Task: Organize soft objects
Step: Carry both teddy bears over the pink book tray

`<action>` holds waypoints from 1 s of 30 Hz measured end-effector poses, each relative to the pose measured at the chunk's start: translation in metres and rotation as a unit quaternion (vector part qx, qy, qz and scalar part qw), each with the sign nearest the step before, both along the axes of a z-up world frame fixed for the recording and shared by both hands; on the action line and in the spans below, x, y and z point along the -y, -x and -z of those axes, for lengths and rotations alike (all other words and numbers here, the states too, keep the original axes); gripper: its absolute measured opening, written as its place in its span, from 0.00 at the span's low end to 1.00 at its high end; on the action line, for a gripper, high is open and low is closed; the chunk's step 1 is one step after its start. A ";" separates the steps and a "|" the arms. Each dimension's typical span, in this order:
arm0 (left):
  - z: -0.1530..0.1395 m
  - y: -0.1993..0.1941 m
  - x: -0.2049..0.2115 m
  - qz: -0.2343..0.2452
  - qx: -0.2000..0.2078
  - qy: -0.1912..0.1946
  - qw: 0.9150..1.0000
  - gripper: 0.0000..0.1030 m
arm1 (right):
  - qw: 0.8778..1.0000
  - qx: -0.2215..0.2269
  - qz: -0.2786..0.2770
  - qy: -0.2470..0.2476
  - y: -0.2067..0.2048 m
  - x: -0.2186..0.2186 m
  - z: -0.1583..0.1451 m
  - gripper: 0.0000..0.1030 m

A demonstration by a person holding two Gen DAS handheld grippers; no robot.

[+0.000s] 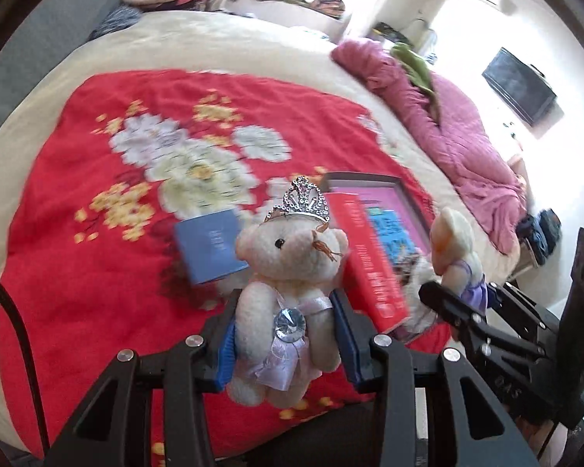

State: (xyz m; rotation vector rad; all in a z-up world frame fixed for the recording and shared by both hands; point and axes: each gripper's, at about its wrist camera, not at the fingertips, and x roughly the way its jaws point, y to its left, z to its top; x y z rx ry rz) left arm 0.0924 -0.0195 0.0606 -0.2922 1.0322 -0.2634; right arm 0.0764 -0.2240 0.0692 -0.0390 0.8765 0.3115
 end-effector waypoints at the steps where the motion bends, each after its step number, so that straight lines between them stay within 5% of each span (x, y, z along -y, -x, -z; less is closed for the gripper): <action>1: -0.003 -0.001 0.009 0.006 0.002 -0.001 1.000 0.42 | 1.000 0.001 0.013 0.001 0.000 0.013 -0.003 0.45; 15: -0.012 -0.017 0.154 0.116 -0.003 -0.016 0.993 0.42 | 0.991 0.008 0.132 -0.020 0.001 0.151 -0.013 0.45; 30: 0.036 -0.049 0.223 0.154 -0.040 -0.054 0.986 0.42 | 0.993 -0.026 0.115 -0.005 -0.015 0.172 0.021 0.46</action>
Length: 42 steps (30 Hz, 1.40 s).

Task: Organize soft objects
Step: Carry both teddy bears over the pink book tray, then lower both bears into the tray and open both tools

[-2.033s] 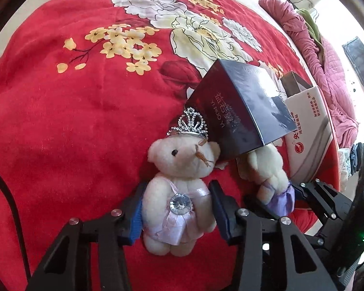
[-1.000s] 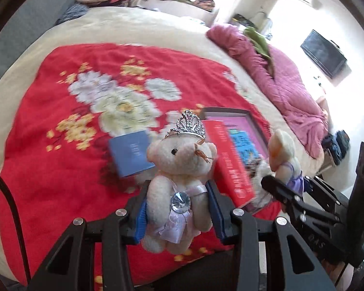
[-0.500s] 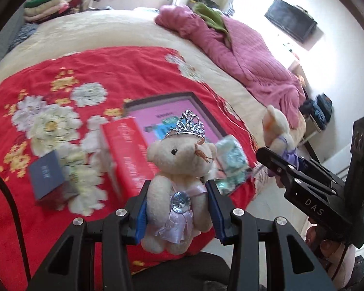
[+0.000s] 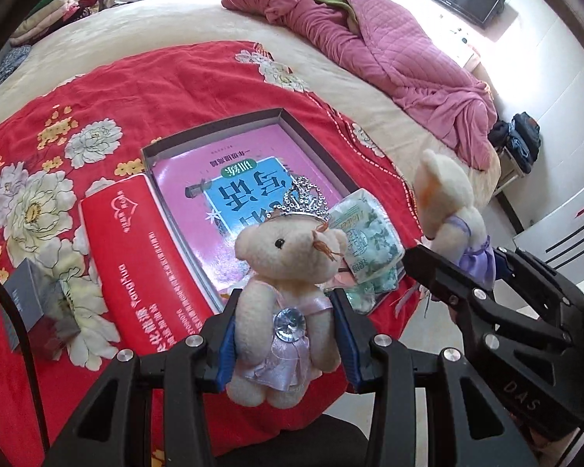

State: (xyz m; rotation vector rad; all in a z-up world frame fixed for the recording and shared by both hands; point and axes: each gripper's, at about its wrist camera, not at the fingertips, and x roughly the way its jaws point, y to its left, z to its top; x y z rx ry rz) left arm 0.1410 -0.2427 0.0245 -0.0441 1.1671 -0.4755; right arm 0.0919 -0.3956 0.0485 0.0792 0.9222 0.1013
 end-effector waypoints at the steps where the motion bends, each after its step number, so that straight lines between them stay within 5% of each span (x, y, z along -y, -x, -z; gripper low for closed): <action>1: 0.002 -0.002 0.001 0.000 -0.001 -0.001 1.000 0.43 | 1.000 -0.003 -0.001 -0.005 -0.003 0.000 0.002 0.46; 7: 0.017 -0.014 0.004 -0.002 -0.012 -0.005 1.000 0.43 | 1.000 -0.022 -0.006 -0.021 -0.022 0.005 0.010 0.46; 20: 0.039 -0.040 0.002 -0.015 -0.037 -0.013 0.999 0.43 | 0.994 -0.083 -0.043 0.052 -0.043 -0.005 0.064 0.48; 35: 0.045 -0.050 0.008 -0.018 -0.047 -0.030 0.998 0.52 | 0.988 -0.053 -0.077 0.122 -0.042 -0.027 0.072 0.67; 42: 0.047 -0.049 0.006 -0.018 -0.052 -0.028 0.998 0.53 | 0.989 -0.044 -0.069 0.126 -0.034 -0.024 0.062 0.67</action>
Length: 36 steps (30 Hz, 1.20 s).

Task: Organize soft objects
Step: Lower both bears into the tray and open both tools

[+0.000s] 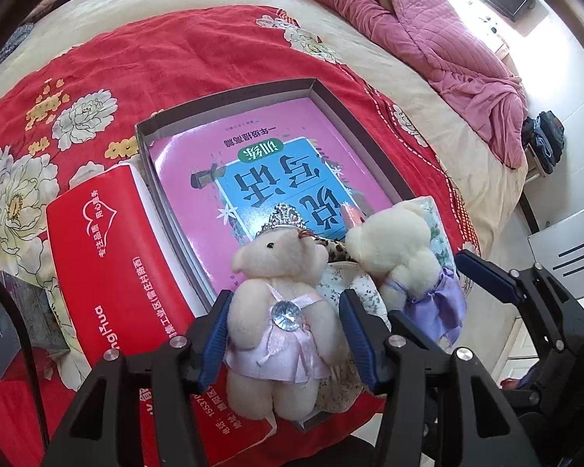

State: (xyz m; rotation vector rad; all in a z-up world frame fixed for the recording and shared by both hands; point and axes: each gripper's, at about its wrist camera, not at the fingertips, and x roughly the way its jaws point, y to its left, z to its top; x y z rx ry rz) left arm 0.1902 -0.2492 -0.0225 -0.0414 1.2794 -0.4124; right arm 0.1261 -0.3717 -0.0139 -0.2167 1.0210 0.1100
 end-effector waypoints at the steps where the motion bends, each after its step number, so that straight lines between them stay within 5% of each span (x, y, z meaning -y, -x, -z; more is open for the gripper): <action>1: 0.000 0.000 0.000 0.000 0.000 0.001 1.000 0.53 | 1.000 0.004 -0.001 0.000 0.001 0.000 -0.002 0.68; 36: -0.007 0.005 -0.005 0.002 0.012 -0.003 1.000 0.63 | 0.998 0.022 0.058 0.008 0.009 0.019 -0.017 0.68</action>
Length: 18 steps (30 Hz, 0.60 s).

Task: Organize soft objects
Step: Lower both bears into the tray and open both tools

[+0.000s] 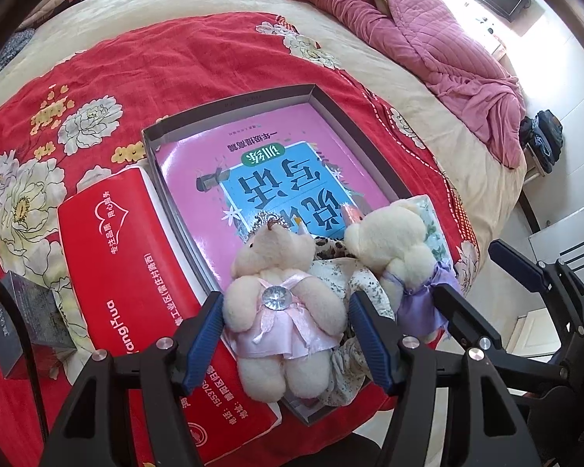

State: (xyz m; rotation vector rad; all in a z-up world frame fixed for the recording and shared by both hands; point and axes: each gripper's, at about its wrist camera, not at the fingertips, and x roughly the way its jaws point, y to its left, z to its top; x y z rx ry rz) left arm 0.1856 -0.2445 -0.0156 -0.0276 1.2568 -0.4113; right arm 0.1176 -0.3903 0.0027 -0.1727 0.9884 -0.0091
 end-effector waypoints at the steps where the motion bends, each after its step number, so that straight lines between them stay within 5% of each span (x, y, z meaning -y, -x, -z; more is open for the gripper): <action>1: 0.000 0.000 0.000 0.001 0.000 -0.001 1.000 0.63 | 1.000 -0.002 0.000 0.000 -0.001 0.000 0.001 0.68; 18: -0.012 0.007 -0.002 0.010 0.018 0.009 1.000 0.72 | 1.000 -0.016 -0.001 -0.007 -0.012 -0.002 0.016 0.68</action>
